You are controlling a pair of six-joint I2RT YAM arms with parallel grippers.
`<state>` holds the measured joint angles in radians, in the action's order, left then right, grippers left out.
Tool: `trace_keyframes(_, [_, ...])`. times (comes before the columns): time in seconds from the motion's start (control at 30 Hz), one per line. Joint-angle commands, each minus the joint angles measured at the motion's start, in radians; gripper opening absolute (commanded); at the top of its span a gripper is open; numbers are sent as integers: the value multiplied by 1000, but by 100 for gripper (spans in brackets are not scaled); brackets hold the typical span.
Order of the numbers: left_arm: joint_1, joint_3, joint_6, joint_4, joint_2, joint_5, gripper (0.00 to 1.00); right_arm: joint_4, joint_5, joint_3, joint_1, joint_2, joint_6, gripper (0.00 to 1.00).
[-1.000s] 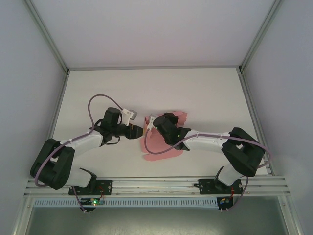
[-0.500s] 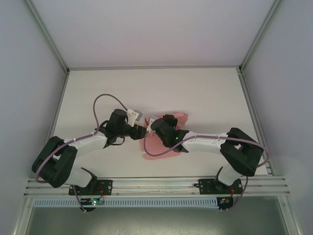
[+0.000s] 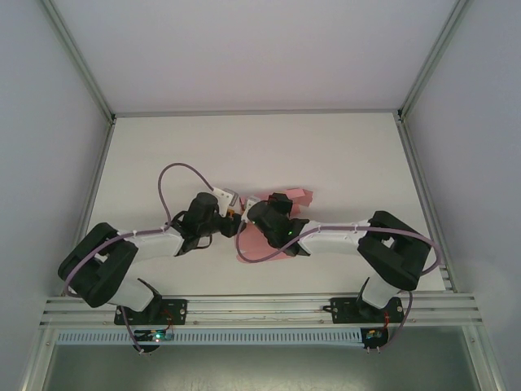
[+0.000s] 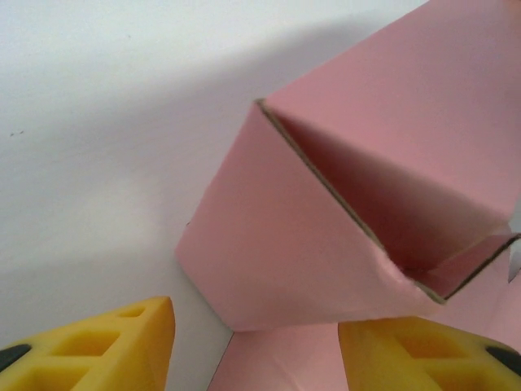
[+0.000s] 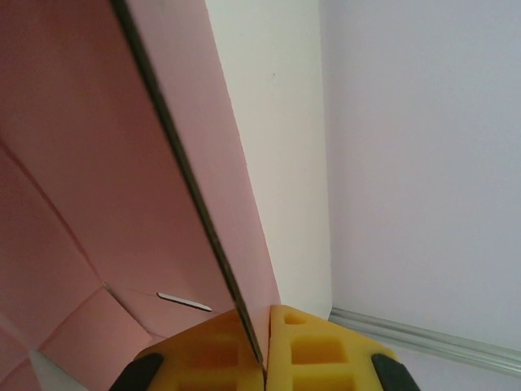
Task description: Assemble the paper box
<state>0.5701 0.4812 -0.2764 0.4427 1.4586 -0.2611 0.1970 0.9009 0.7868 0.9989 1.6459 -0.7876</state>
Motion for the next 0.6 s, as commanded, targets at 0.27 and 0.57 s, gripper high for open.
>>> trace_keyframes(0.27, [10,-57,8,19,-60,74,58,221,24,-185,33,61,-118,0])
trace_keyframes(0.57, [12,-77,-6,157,-43,11,60,287,7,-197,37,78,-131,0])
